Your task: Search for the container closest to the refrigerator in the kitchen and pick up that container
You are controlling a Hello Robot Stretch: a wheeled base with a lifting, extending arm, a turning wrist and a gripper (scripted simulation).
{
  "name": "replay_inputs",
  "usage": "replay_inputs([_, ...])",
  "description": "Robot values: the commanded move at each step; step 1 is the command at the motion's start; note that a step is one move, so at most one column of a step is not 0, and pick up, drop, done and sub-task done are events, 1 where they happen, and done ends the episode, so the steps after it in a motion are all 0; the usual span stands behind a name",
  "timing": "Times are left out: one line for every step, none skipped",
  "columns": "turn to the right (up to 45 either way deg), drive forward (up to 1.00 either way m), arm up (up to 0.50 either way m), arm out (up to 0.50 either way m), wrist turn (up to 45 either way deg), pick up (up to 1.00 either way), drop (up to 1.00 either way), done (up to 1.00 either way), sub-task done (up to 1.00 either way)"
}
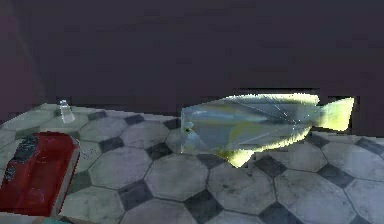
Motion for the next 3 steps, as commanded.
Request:
replay_inputs([0.0, 0.00, 0.00, 0.00, 45.0, 0.00, 0.00, 0.00, 0.00])
replay_inputs([0.0, 0.00, 0.00, 0.00, 36.0, 0.00, 0.00, 0.00, 0.00])
replay_inputs([0.0, 0.00, 0.00, 0.00, 0.0, 1.00, 0.00, 0.00, 0.00])
